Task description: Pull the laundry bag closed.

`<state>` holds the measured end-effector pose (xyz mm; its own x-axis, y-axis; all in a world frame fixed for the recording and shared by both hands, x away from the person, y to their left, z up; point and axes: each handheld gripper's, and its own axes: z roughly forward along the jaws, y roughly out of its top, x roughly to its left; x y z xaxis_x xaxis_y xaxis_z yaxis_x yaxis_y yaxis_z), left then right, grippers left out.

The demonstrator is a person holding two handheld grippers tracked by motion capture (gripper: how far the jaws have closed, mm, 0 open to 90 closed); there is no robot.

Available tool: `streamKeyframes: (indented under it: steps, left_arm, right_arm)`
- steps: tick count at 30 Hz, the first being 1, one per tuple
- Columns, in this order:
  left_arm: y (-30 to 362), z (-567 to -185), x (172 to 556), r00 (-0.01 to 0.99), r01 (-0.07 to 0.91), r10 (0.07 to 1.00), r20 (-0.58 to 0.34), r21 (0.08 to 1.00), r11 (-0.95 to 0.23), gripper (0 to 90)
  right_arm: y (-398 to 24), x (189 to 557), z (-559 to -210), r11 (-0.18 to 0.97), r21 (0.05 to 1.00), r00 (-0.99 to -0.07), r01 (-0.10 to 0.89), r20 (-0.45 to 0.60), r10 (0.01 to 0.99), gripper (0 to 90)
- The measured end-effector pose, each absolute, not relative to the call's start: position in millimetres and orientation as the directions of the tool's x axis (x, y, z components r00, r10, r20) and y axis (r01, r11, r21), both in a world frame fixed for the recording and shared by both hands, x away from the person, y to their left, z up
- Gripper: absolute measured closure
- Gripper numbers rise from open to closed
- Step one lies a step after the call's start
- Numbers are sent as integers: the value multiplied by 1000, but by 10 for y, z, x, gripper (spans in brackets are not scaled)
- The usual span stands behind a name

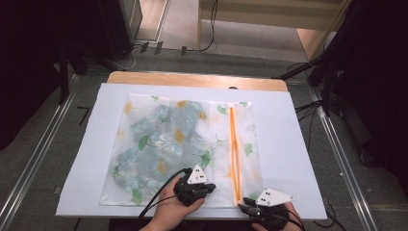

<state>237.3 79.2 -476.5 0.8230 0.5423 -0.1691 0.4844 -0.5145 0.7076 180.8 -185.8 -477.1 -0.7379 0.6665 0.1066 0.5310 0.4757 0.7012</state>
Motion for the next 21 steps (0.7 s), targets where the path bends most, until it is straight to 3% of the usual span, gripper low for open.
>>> streamKeyframes:
  steps: [4, 9, 21]
  left_arm:
    - [790, -4764, 2371, 823, 486, 542, -171, 707, -514, 900]
    - [784, -4765, 2373, 824, 482, 540, -168, 708, -515, 900]
    - [776, -4768, 2364, 828, 482, 531, -179, 710, -514, 890]
  right_arm:
    - [-1887, 1808, -4754, 470, 703, -745, 533, 127, 655, 824]
    - [-1906, 1820, -4738, 459, 711, -752, 532, 148, 642, 853]
    - [-1936, 1823, -4717, 433, 720, -747, 543, 179, 640, 842]
